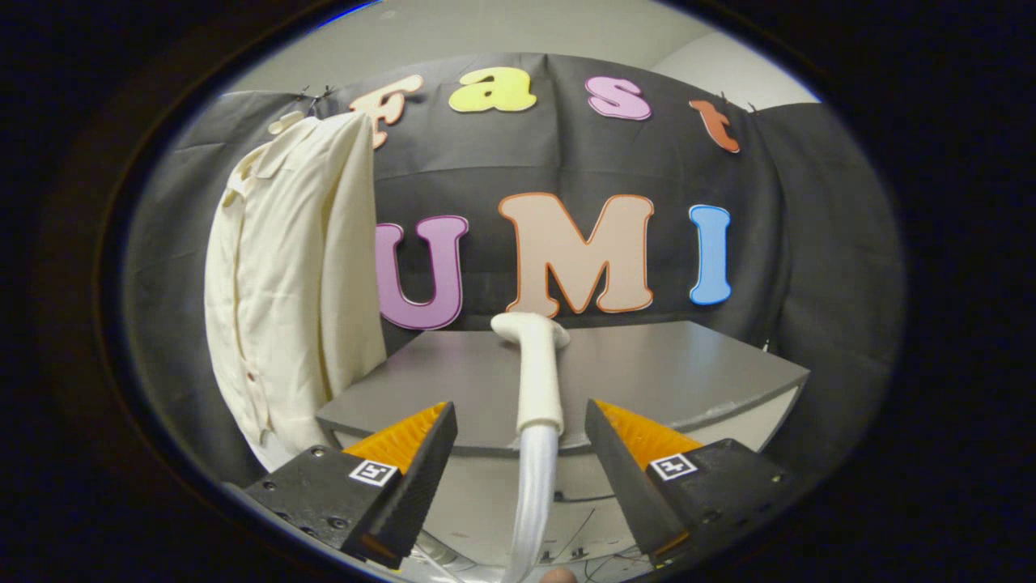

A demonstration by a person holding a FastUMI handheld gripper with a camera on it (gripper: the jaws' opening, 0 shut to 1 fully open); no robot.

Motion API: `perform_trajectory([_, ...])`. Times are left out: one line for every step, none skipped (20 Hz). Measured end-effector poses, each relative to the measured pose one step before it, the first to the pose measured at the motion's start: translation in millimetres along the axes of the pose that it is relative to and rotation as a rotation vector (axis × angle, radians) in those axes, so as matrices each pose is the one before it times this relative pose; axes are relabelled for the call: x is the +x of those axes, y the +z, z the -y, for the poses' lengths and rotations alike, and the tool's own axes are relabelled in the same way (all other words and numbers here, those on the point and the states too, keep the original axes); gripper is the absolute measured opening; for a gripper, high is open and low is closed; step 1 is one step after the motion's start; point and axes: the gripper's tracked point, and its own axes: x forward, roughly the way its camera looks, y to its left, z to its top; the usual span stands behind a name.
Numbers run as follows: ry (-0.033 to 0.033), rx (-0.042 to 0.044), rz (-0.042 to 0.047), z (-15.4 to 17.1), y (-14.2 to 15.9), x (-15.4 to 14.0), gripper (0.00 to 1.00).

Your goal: Iron the clothes twice with a garment steamer, once on the left side and once on the right side.

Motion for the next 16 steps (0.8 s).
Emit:
perform_trajectory([-0.00928,0.00240,-0.01718,4.30,-1.81,12.60,0.95])
perform_trajectory([-0.00842,0.00308,-0.02384,2.08,-1.93,12.24,0.92])
perform_trajectory([-0.00415,0.00030,-0.02012,1.84,0.86,8.77,0.90])
perform_trajectory([0.00024,-0.00030,-0.01242,-0.24,2.17,8.58,0.87])
perform_trajectory([0.00199,-0.00209,-0.01040,-1.66,2.47,8.28,0.83])
perform_trajectory([0.00179,-0.00940,-0.01340,-0.95,2.04,8.31,0.80])
perform_trajectory([-0.00362,-0.01088,-0.01039,-0.29,1.77,7.18,0.74])
perform_trajectory([-0.00310,-0.00764,-0.00761,-0.30,3.48,7.16,0.67])
perform_trajectory([0.00133,-0.00574,-0.01326,-0.50,1.47,7.22,0.61])
perform_trajectory([-0.01058,-0.01587,-0.01610,0.70,-0.29,7.41,0.58])
perform_trajectory([-0.01420,-0.02687,-0.02607,2.35,-3.98,6.77,0.54])
perform_trajectory([-0.00931,-0.01450,-0.03788,0.74,-5.86,3.35,0.48])
perform_trajectory([-0.00698,-0.00125,-0.00814,-0.06,-0.10,1.36,0.47])
perform_trajectory([-0.01225,-0.00327,-0.00131,1.40,-0.93,0.13,0.45])
perform_trajectory([-0.01078,-0.00815,-0.00105,0.39,1.72,-0.17,0.43])
perform_trajectory([-0.00607,-0.01478,-0.00574,-0.59,-0.84,0.26,0.41])
